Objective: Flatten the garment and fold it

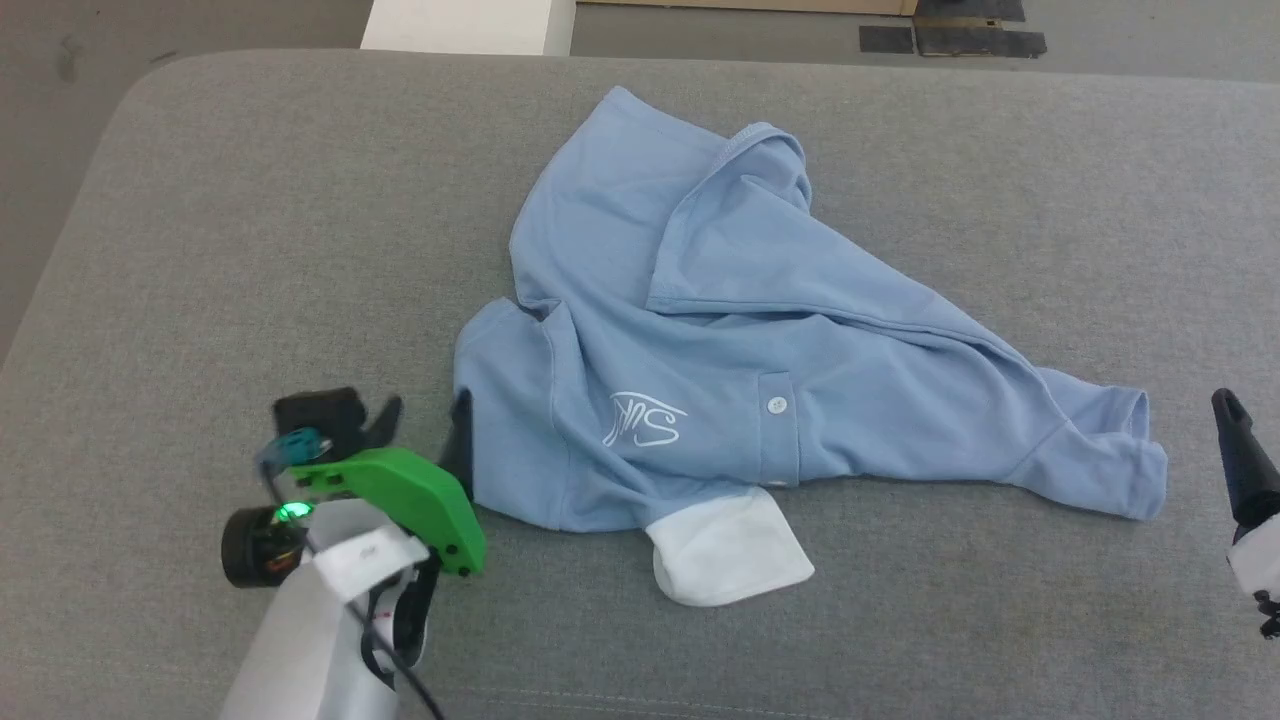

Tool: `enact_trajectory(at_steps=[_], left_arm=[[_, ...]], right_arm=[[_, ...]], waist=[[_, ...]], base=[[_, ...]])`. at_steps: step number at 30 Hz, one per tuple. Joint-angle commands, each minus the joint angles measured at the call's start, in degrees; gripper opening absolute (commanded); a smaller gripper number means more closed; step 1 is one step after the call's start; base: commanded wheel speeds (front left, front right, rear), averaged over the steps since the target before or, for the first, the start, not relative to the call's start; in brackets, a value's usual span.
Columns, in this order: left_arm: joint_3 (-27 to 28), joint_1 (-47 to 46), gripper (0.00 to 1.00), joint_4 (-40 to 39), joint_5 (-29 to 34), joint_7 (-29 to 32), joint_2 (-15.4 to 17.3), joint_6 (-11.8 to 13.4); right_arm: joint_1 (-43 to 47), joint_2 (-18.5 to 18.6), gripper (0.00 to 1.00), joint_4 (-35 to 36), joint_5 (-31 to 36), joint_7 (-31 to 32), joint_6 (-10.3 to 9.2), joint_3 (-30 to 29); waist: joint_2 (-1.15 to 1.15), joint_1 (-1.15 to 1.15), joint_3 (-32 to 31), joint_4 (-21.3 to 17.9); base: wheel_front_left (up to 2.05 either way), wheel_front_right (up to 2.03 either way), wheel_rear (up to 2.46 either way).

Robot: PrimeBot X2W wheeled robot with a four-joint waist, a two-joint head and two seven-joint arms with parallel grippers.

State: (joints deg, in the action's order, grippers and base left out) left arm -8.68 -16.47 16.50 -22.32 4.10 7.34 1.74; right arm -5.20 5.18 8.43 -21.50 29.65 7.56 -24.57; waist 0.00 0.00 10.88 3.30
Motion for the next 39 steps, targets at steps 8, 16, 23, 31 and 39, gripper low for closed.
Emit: enact_trajectory(at_steps=[8,16,23,31,39], left_arm=[[-5.76,-4.13,1.0,-1.1,0.72,29.55,2.88,3.45],[-6.73,-3.95,0.0,0.39,-1.07,35.78,2.64,3.42],[0.4,-6.86,0.0,-3.57,-3.33,27.99,3.75,6.03],[3.91,-6.88,0.0,-7.43,-1.75,24.79,6.35,9.55],[-2.12,1.9,0.0,-3.84,-3.76,29.86,2.84,6.87]], right_arm=[[-1.25,-0.96,1.0,0.46,1.13,0.14,-0.08,1.55],[-2.3,-1.38,1.0,-0.28,0.93,-0.77,-0.08,2.32],[-2.24,-1.55,1.0,-1.41,1.33,-1.5,-0.08,1.69],[-3.31,-1.73,1.0,-2.41,1.09,-1.53,-0.08,3.64],[-3.34,-1.66,1.0,-3.17,1.27,-1.48,-0.08,3.62]], waist=[[0.0,0.0,1.0,0.3],[0.0,0.0,2.76,-0.6],[0.0,0.0,2.78,0.62],[0.0,0.0,3.09,1.22],[0.0,0.0,3.37,1.81]], base=[[0.0,0.0,0.0],[0.0,0.0,0.0],[0.0,0.0,0.0],[0.0,0.0,0.0],[0.0,0.0,0.0]])
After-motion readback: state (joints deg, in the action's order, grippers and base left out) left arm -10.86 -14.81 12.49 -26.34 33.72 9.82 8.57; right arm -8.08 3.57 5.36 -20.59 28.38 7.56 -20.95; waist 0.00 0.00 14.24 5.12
